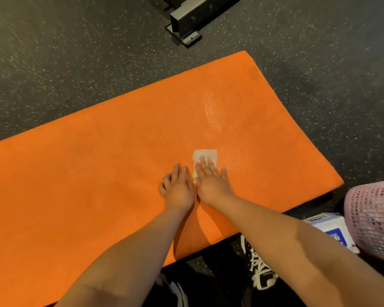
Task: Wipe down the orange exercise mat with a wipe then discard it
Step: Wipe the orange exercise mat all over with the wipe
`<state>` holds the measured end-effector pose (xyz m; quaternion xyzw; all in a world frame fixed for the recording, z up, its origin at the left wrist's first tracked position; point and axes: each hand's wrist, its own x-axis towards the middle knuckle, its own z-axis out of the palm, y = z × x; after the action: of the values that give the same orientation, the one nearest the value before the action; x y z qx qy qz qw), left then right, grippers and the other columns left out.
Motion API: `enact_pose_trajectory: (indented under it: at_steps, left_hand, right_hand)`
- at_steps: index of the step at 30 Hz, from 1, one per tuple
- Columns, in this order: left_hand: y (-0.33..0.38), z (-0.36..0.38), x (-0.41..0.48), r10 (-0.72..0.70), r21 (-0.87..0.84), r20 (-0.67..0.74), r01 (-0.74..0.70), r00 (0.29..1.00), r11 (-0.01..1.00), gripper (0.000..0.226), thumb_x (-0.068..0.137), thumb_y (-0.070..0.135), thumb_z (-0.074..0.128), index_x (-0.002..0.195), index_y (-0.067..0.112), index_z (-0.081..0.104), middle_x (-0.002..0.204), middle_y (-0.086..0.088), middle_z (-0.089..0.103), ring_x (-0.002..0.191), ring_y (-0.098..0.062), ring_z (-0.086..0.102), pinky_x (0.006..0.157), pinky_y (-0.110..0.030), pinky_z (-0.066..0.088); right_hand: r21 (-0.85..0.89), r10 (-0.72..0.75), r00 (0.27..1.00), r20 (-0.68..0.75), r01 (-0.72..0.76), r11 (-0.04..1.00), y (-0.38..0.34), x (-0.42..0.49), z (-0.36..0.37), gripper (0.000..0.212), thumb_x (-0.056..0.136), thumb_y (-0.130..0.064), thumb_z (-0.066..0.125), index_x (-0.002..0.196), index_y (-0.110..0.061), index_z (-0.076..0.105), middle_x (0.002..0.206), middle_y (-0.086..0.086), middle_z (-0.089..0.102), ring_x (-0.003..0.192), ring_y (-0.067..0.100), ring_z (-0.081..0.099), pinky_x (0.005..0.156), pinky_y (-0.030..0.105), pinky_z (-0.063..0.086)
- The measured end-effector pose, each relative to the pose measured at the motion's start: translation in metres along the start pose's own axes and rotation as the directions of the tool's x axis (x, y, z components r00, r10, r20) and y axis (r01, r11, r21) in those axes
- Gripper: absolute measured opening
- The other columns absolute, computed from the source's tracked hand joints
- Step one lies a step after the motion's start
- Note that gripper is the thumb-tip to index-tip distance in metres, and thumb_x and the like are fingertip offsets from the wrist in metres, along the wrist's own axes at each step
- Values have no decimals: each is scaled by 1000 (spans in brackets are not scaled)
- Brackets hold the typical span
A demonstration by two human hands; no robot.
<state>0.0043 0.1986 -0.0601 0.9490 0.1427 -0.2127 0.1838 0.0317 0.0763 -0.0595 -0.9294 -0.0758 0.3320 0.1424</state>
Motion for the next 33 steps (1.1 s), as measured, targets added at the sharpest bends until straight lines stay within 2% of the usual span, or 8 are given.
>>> enact_pose_trajectory:
  at_steps: [3, 8, 14, 20, 26, 28, 31, 33]
  left_hand:
    - [-4, -2, -5, 35, 16, 64, -36, 997, 999, 51, 107, 42, 29, 157, 35, 23, 168, 10, 6, 146, -24, 14, 116, -48, 12]
    - [-10, -8, -17, 98, -40, 141, -94, 985, 995, 52, 108, 39, 31, 159, 29, 23, 168, 5, 7, 153, -22, 4, 122, -45, 7]
    - [-16, -15, -20, 128, -43, 183, -122, 975, 992, 53, 107, 32, 32, 159, 26, 21, 169, 2, 6, 153, -24, 8, 122, -42, 9]
    - [-4, -28, 7, 59, 95, 225, -82, 973, 992, 56, 106, 35, 29, 159, 35, 11, 168, 9, -2, 140, -32, 20, 110, -47, 22]
    - [-10, -21, 30, 52, 75, 105, -60, 993, 995, 53, 105, 38, 33, 157, 40, 19, 168, 9, -3, 134, -30, 29, 103, -44, 26]
    - [-10, -23, 43, 62, 96, 72, -69, 995, 993, 52, 106, 38, 31, 157, 41, 18, 168, 9, -2, 133, -30, 30, 103, -44, 26]
    - [-7, -26, 65, 71, 108, 3, -71, 997, 992, 54, 105, 37, 32, 157, 41, 17, 168, 10, 2, 139, -28, 24, 109, -45, 21]
    - [-2, -27, 81, 78, 96, -20, -76, 997, 993, 54, 104, 38, 33, 156, 39, 19, 168, 10, 2, 147, -26, 14, 114, -48, 17]
  right_hand:
    - [-71, -86, 996, 26, 88, 994, 14, -3, -8, 57, 110, -38, 18, 163, -28, -1, 168, -8, -16, 154, 12, -17, 122, 58, -8]
    - [-43, 70, 997, 22, -69, 997, 4, -11, -11, 59, 109, -34, 20, 163, -23, -3, 169, -5, -17, 155, 16, -18, 122, 59, -4]
    - [-105, -125, 987, 104, 136, 985, 7, -20, -11, 58, 110, -42, 19, 163, -29, -1, 169, -8, -14, 155, 13, -15, 122, 60, -7]
    - [25, 65, 998, -23, -65, 998, 3, -7, -1, 58, 110, -37, 19, 163, -24, -2, 169, -6, -17, 154, 16, -18, 121, 61, -8]
    - [-147, -244, 969, -38, 236, 961, 6, 18, 0, 57, 110, -40, 17, 163, -27, -2, 169, -8, -11, 154, 11, -17, 123, 55, -7]
    - [-145, -180, 979, -92, 165, 976, 13, 35, -9, 57, 110, -40, 15, 162, -27, -3, 169, -8, -14, 154, 12, -20, 123, 55, -9]
    - [10, 69, 981, -183, -68, 998, 7, 60, -21, 57, 110, -36, 14, 162, -24, -7, 168, -7, -19, 153, 13, -22, 122, 54, -11]
    - [36, 63, 980, -189, -57, 998, -7, 69, -22, 57, 110, -35, 15, 162, -23, -5, 168, -8, -17, 153, 13, -21, 122, 54, -11]
